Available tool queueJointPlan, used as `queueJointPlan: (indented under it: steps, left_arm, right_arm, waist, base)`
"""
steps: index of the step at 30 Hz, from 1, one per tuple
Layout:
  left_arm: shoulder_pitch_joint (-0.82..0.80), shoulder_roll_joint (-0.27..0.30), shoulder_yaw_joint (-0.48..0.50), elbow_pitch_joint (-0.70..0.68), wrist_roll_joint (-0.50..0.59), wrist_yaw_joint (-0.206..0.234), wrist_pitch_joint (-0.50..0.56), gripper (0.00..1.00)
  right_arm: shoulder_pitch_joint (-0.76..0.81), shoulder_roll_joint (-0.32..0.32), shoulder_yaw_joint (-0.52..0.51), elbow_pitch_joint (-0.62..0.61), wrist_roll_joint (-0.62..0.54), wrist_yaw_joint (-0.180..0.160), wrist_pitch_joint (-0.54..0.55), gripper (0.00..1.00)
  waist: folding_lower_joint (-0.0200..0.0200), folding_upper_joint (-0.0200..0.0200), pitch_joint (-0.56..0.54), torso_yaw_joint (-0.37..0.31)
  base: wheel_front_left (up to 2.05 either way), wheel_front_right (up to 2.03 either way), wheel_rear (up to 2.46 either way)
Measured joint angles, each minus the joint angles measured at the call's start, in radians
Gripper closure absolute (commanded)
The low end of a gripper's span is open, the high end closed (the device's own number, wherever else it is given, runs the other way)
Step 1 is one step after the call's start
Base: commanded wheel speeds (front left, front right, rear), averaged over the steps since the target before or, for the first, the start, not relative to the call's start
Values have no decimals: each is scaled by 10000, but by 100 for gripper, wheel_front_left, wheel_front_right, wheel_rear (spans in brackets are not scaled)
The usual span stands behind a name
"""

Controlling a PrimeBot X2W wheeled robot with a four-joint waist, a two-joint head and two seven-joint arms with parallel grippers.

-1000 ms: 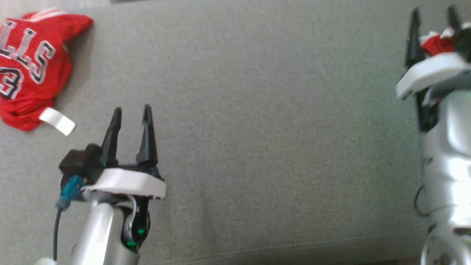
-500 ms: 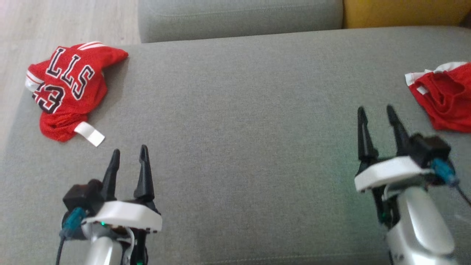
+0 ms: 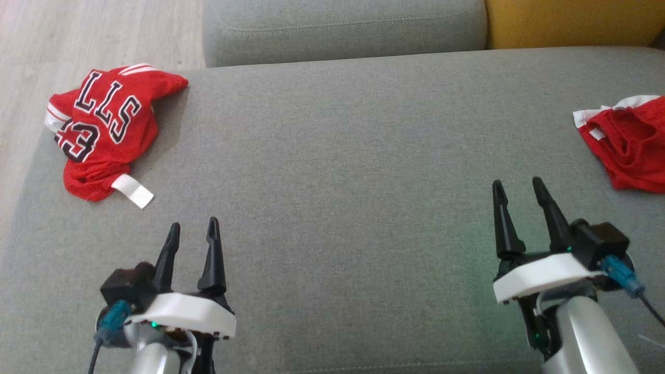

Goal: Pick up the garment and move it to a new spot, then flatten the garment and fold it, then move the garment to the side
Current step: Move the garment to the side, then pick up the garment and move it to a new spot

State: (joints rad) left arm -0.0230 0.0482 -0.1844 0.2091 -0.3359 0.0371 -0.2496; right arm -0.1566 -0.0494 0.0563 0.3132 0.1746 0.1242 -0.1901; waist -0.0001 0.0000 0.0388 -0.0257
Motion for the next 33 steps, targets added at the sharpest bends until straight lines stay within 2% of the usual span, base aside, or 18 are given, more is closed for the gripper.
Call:
queueJointPlan:
  steps: [26, 33]
  left_arm:
    - [-2, 0, 0, 65, -13, 40, 0, 0]
    - [-41, -4, -247, 77, -27, 42, 0, 0]
  right_arm:
    - [293, 2, 71, -372, 0, 0, 472, 0]
    - [474, 2, -48, -500, -88, 0, 485, 0]
  waist:
    - [0, 0, 56, 52]
    - [0, 0, 70, 717]
  base:
    - [0, 0, 0]
    - [0, 0, 0]
